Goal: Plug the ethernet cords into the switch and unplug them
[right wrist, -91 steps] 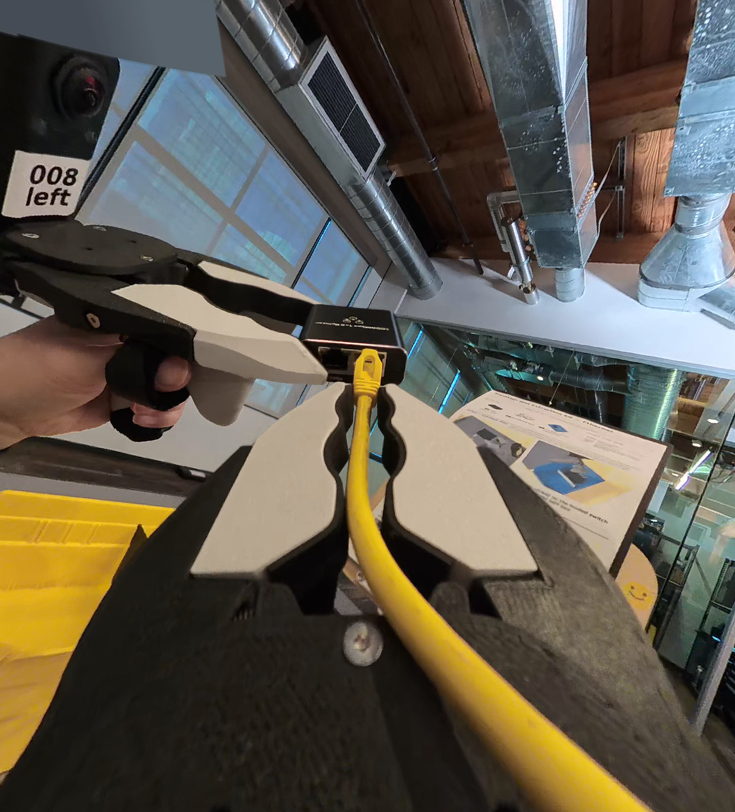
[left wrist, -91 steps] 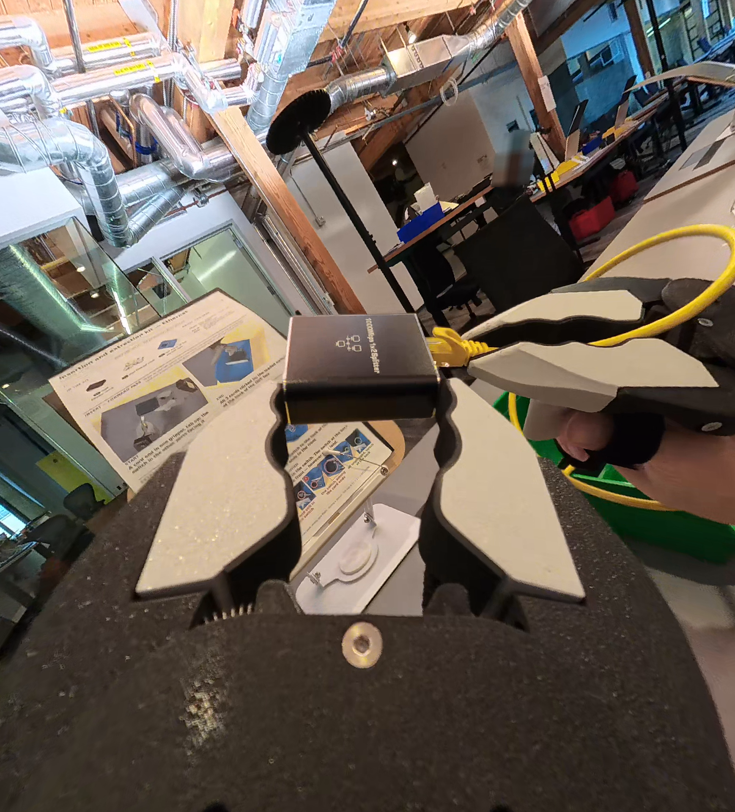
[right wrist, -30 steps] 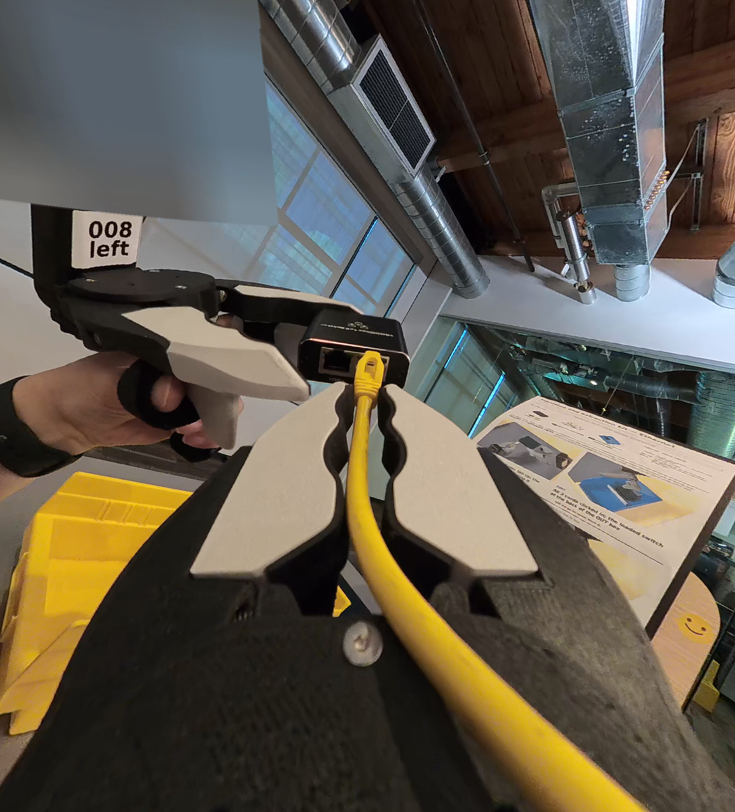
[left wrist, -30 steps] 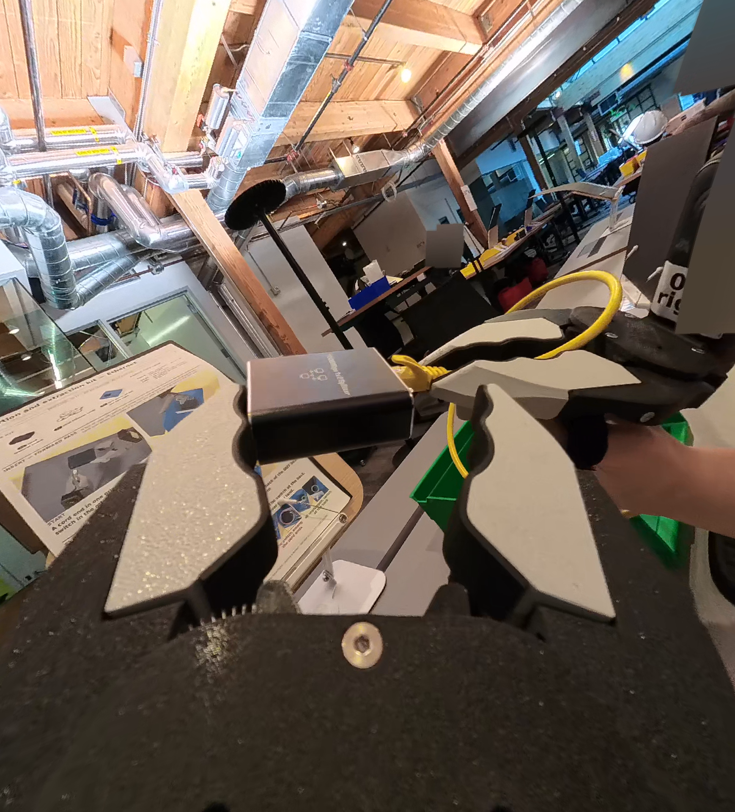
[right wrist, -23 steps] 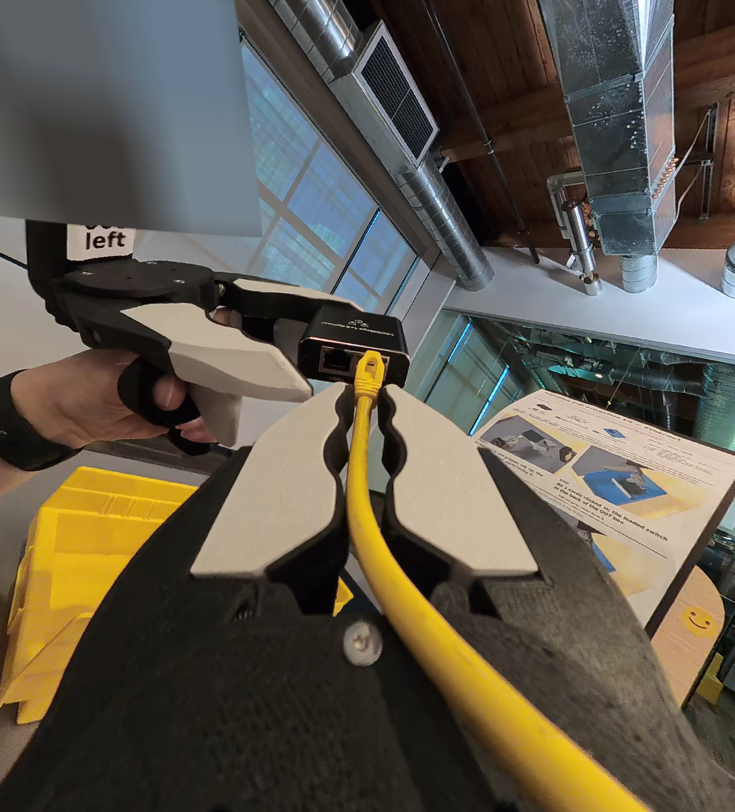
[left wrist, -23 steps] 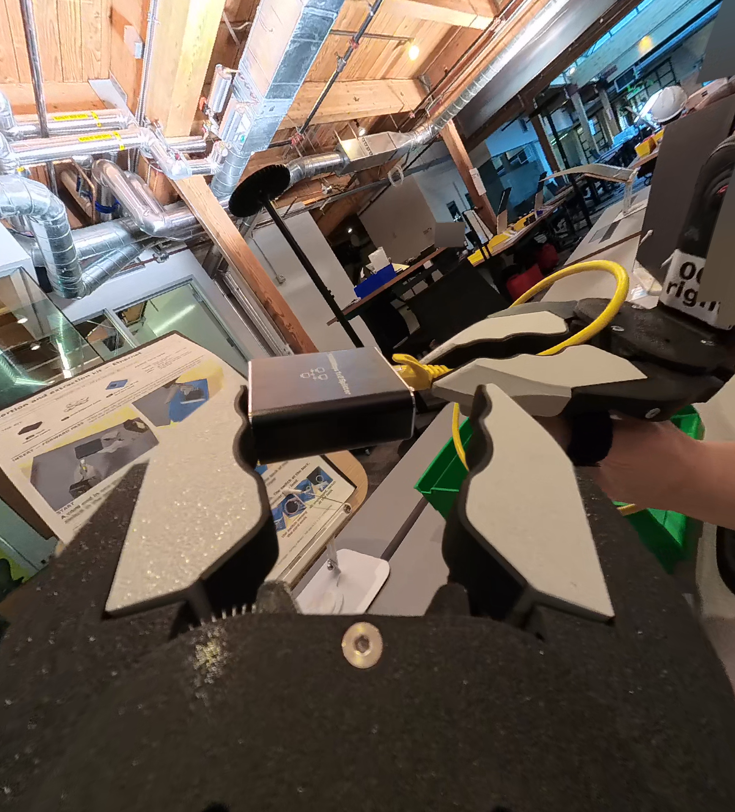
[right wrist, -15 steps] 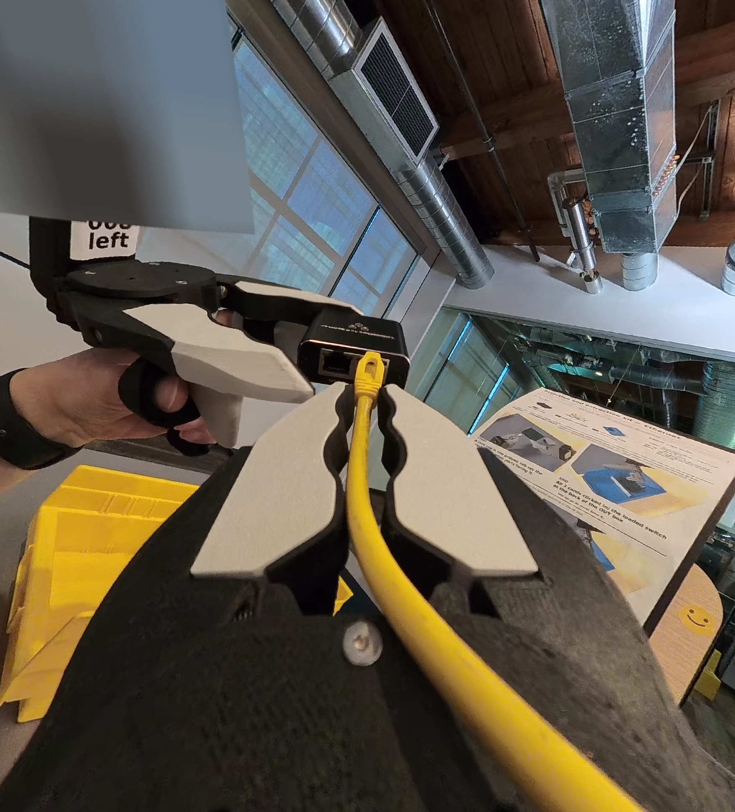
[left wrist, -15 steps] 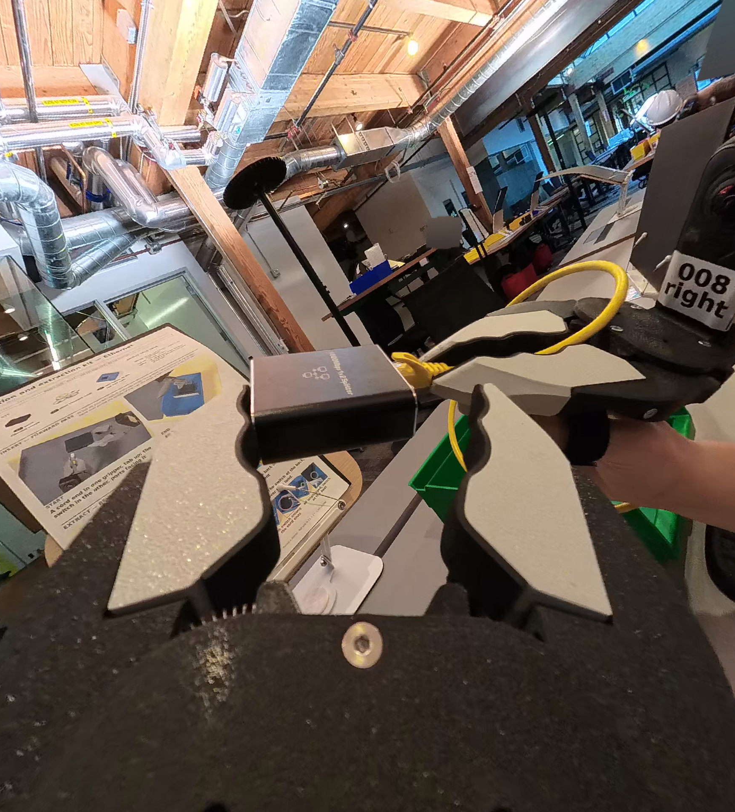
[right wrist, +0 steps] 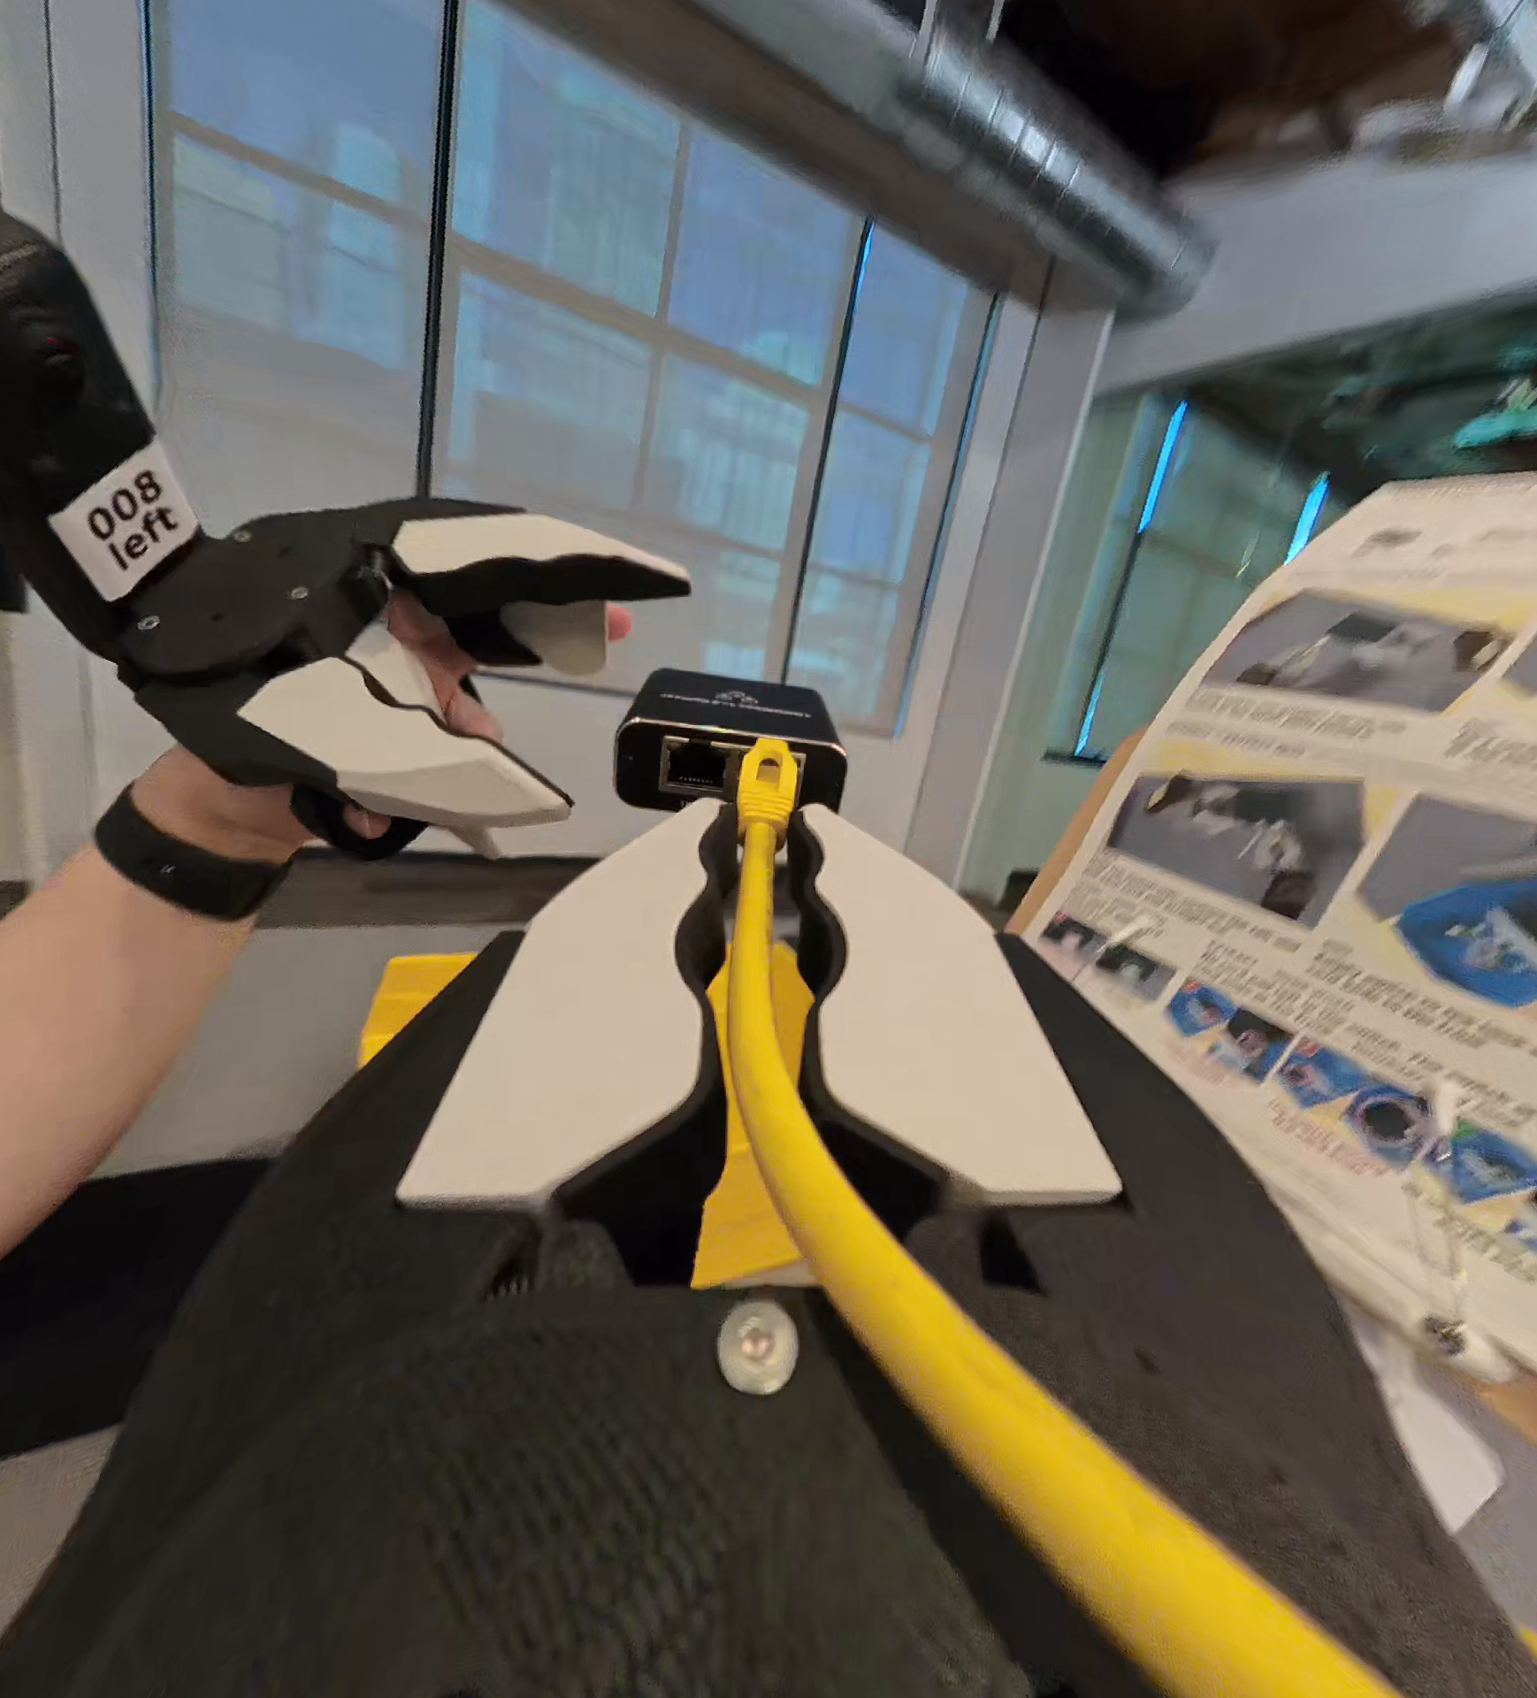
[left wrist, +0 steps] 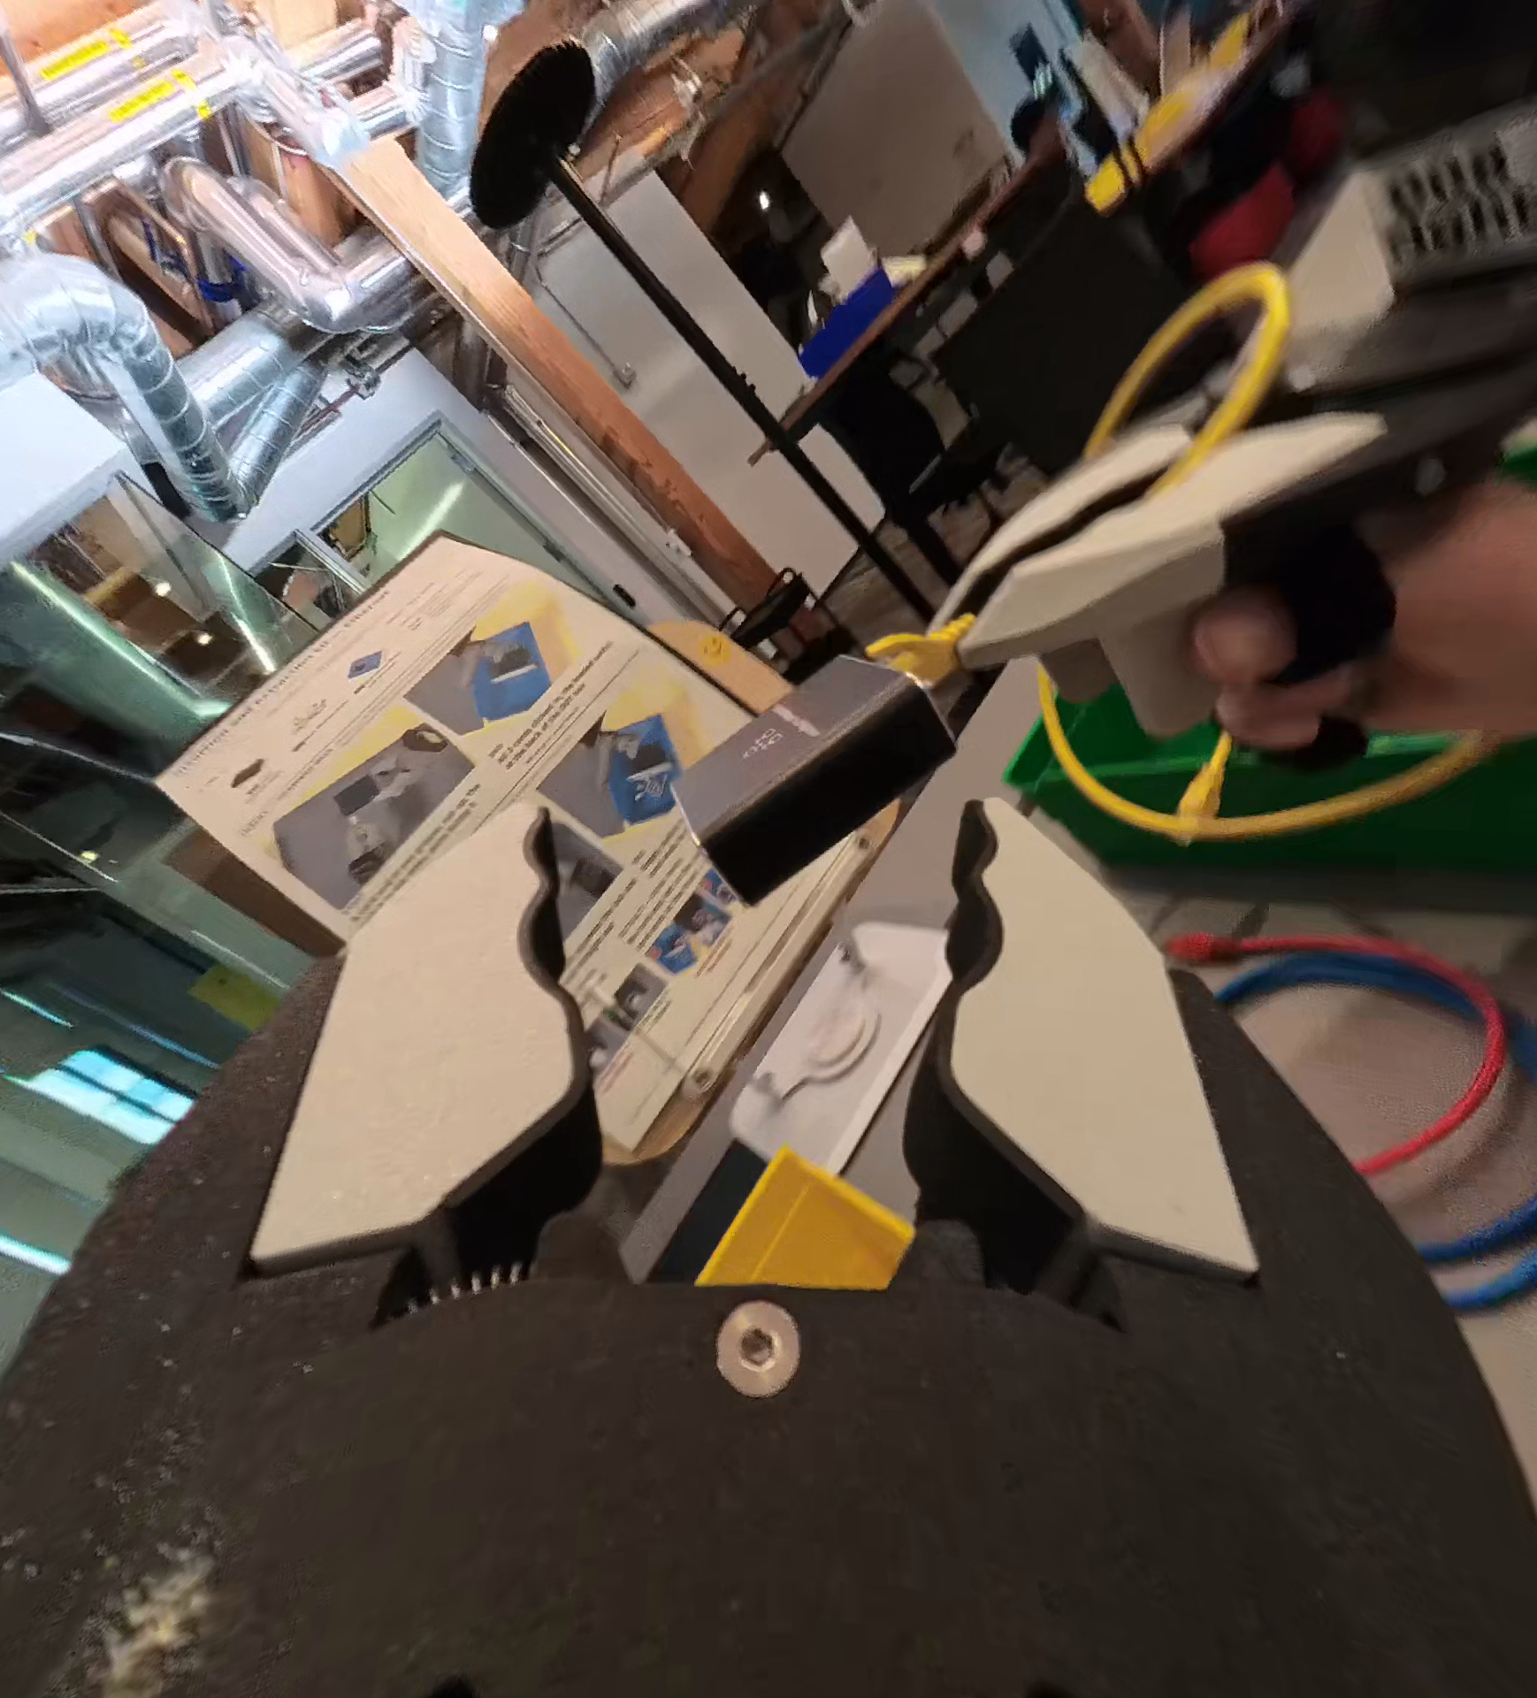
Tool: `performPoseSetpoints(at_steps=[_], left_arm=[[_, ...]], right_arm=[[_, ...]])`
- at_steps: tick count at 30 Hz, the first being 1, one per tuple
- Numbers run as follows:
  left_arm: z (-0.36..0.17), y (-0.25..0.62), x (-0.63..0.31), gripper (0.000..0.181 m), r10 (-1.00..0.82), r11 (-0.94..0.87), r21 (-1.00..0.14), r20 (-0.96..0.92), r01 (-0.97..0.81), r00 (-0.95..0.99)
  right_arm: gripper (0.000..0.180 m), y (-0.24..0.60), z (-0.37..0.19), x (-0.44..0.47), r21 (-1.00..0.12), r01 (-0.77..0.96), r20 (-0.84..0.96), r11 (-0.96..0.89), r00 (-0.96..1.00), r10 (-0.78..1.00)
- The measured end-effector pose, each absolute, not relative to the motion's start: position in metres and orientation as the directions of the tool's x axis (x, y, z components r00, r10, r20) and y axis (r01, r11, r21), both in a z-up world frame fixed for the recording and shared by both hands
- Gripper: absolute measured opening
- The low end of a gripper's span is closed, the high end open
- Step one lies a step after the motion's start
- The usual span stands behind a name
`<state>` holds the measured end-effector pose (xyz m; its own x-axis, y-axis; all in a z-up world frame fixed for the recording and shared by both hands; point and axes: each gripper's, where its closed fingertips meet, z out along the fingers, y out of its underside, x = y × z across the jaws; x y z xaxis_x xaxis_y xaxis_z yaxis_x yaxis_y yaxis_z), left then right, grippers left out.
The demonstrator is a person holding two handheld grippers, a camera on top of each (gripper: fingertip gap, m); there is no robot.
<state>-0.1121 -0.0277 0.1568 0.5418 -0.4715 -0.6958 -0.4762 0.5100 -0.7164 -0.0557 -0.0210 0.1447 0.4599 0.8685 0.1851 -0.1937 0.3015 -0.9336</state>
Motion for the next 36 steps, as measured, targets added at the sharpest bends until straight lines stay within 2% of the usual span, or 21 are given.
performPoseSetpoints(at_steps=[2,6,11,15,18,25,32,36], left_arm=[[0.14,-0.021,-0.118,0.079,-0.433,0.489,-0.645,-0.764,-0.587,0.479],[0.109,-0.005,-0.114,0.074,-0.488,0.408,-0.615,-0.772,-0.674,0.409],[0.101,-0.007,-0.108,0.07,-0.557,0.407,-0.641,-0.739,-0.651,0.38],[0.106,-0.014,-0.111,0.068,-0.581,0.416,-0.669,-0.716,-0.615,0.386],[0.105,-0.014,-0.113,0.067,-0.585,0.412,-0.667,-0.716,-0.621,0.38],[0.098,-0.015,-0.105,0.066,-0.602,0.417,-0.65,-0.721,-0.636,0.342],[0.087,-0.011,-0.098,0.066,-0.618,0.404,-0.632,-0.722,-0.662,0.312],[0.079,-0.007,-0.097,0.066,-0.633,0.382,-0.628,-0.712,-0.678,0.302]], right_arm=[[0.011,-0.013,0.133,-0.061,-0.969,-0.154,0.113,0.193,0.418,0.901],[0.012,-0.002,0.107,-0.071,-0.998,-0.069,-0.013,0.012,0.352,0.936],[0.012,0.018,0.051,-0.085,-0.982,0.081,-0.138,-0.171,0.311,0.94],[0.012,0.028,0.011,-0.096,-0.929,0.104,-0.321,-0.355,0.251,0.913],[0.012,0.04,-0.014,-0.095,-0.885,0.124,-0.399,-0.448,0.29,0.87],[0.012,0.079,-0.068,-0.08,-0.879,0.213,-0.256,-0.427,0.544,0.799],[0.012,0.093,-0.101,-0.072,-0.856,0.288,-0.189,-0.43,0.6,0.777],[0.012,0.097,-0.104,-0.068,-0.862,0.275,-0.19,-0.426,0.604,0.774]])
